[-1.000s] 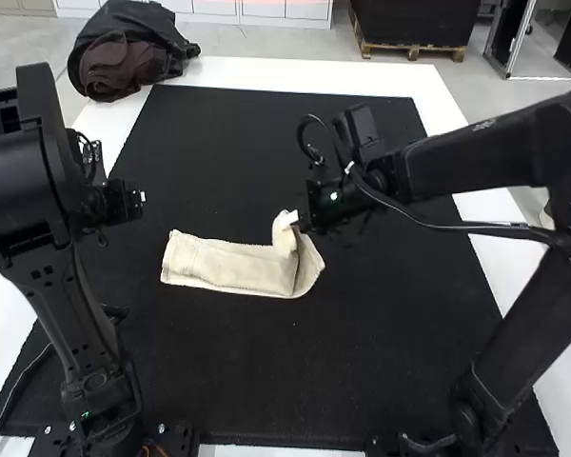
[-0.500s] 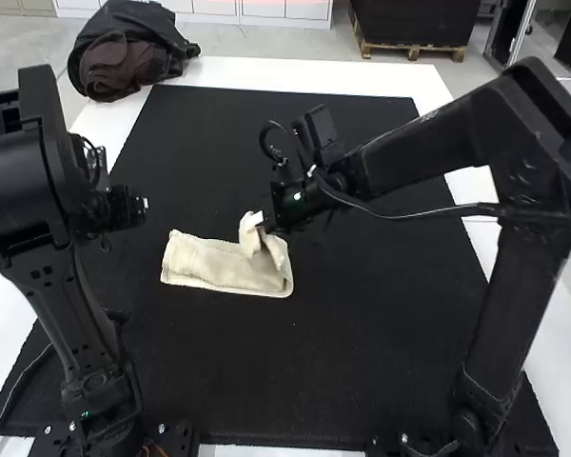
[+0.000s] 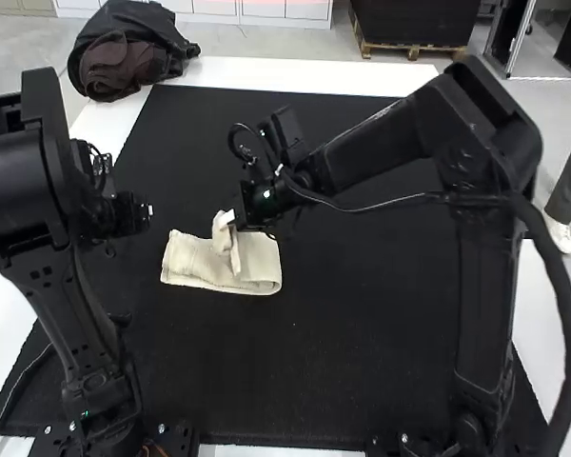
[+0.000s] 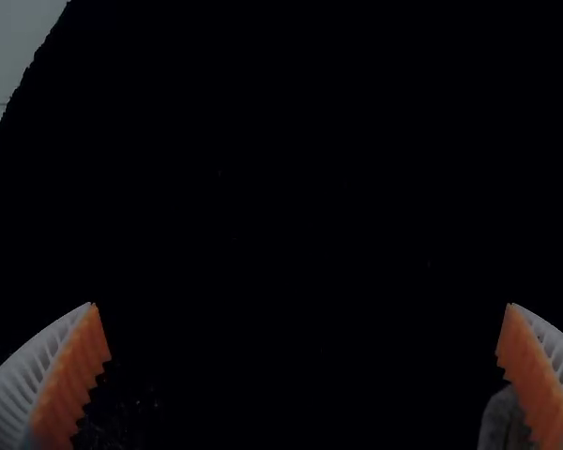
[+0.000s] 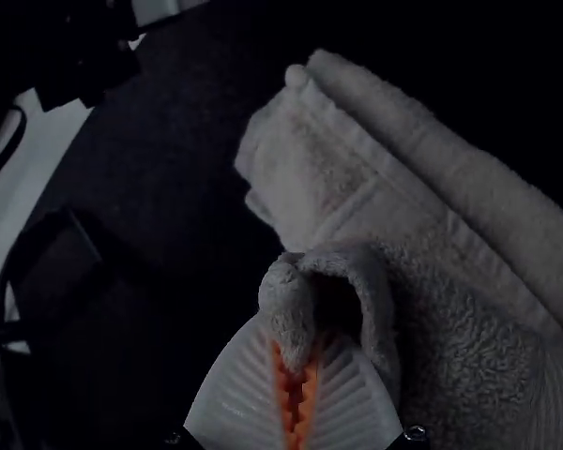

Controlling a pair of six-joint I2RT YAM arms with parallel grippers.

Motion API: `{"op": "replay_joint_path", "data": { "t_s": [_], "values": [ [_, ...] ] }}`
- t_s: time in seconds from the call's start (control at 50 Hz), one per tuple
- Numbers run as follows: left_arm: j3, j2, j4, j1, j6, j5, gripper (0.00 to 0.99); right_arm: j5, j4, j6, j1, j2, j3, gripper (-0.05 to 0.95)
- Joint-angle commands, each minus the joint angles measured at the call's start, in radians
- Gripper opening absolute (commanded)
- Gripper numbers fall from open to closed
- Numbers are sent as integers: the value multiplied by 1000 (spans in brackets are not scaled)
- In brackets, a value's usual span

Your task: Fold the towel.

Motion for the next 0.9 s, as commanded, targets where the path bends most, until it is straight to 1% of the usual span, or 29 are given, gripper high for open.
{"op": "replay_joint_path", "data": {
  "t_s": [0.0, 0.42, 0.88],
  "values": [
    [-5, -17, 2, -2, 15, -5, 967, -14, 10, 6, 31, 31, 67, -23],
    [-14, -23, 2, 1, 19, -5, 967, -15, 10, 8, 71, 154, 225, -23],
    [-19, -41, 2, 1, 19, -3, 967, -17, 8, 29, 97, 272, 386, -20]
  ]
}}
